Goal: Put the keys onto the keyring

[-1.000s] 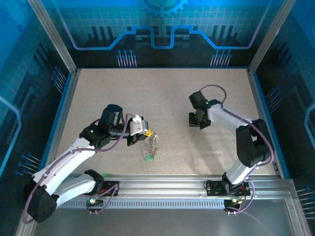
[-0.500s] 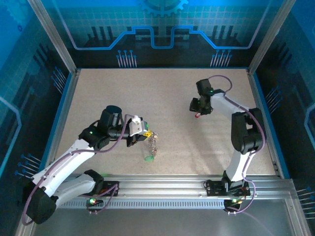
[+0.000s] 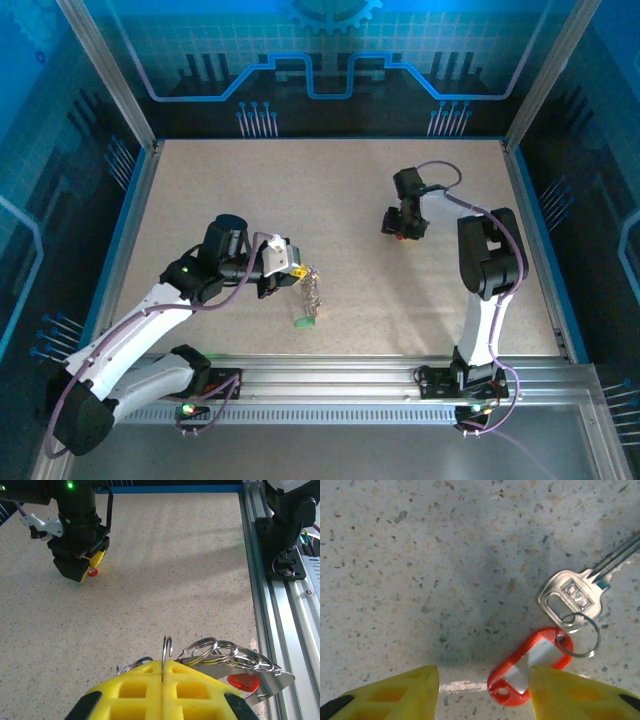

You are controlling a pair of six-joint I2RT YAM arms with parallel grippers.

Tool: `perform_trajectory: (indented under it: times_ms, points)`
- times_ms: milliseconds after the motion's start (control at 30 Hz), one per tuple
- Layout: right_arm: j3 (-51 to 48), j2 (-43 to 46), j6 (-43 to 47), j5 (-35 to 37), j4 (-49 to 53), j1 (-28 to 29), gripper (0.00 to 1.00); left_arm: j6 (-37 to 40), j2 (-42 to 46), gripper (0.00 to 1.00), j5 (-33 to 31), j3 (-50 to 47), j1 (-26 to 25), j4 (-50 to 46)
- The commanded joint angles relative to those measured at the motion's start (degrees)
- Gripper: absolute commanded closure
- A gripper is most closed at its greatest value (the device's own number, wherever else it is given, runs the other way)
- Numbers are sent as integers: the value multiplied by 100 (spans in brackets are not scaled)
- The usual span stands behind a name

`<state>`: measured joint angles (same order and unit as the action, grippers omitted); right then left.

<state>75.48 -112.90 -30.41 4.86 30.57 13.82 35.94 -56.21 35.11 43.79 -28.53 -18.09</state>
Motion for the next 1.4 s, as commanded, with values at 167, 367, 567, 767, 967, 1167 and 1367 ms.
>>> perform_trajectory:
  times_ms: [167, 367, 567, 767, 967, 1167, 1367]
  points:
    - [24, -80, 127, -252, 234, 241, 48, -1, 36, 100, -4, 33, 50, 130]
    - [-1013, 826, -131, -243, 415, 798, 48, 31, 37, 100, -39, 33, 50, 108]
    - [-2050, 2064, -699, -167, 854, 1673, 48, 30, 4, 100, -3, 50, 64, 95]
    - [-2189, 3057, -510, 62, 1293, 1736, 51, 50, 0, 100, 26, 42, 87, 120]
    - [-2106, 3054, 271, -647, 973, 967, 60, 9, -33, 100, 132, 74, 91, 82]
    - [-2091, 2595, 564, -866, 723, 657, 68, -15, 44, 100, 134, 19, 86, 105]
    - [-1988, 2204, 609, -796, 566, 588, 72, -33, 22, 100, 153, 31, 85, 121]
